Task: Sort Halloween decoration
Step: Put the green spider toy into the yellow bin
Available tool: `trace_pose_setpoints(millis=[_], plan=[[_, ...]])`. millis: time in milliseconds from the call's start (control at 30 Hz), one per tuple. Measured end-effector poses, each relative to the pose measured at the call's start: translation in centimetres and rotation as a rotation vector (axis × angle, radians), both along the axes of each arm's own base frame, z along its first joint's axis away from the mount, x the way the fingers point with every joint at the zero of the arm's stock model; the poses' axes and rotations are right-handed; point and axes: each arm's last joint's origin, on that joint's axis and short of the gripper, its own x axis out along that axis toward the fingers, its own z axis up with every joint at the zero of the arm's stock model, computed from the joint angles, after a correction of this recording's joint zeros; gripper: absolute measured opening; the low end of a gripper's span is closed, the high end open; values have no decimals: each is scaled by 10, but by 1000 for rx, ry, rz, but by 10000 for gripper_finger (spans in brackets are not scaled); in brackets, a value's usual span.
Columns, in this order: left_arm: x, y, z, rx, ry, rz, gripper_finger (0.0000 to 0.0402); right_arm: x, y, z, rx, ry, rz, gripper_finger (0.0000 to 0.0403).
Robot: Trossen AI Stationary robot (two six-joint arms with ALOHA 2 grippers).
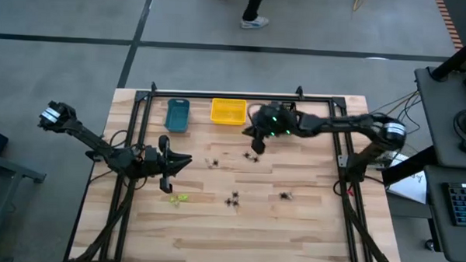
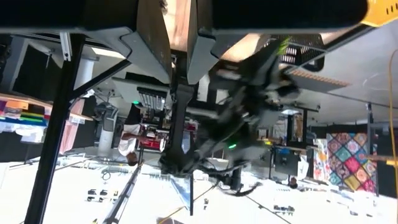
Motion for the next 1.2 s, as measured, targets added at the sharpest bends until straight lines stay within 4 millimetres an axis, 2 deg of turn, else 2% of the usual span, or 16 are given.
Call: trace_pose_setpoints(millis=[367,633,767,967,1200], plan=[[-5,3,3,5,0,0,35,60,-75,-14,-106,1,-22,9],[-7,4,5,3,1,-1,35,80,-112,-27,-68,-5,-97,9],[-7,4,4,-1,4,-2,35,84,-121,-37,-17,11,-141,9],[-7,4,3,-14,16,-8,35,84,-124,-48,35,36,-170,14],[-6,3,2,-16,16,-9,35,84,-125,-48,49,31,-185,69]])
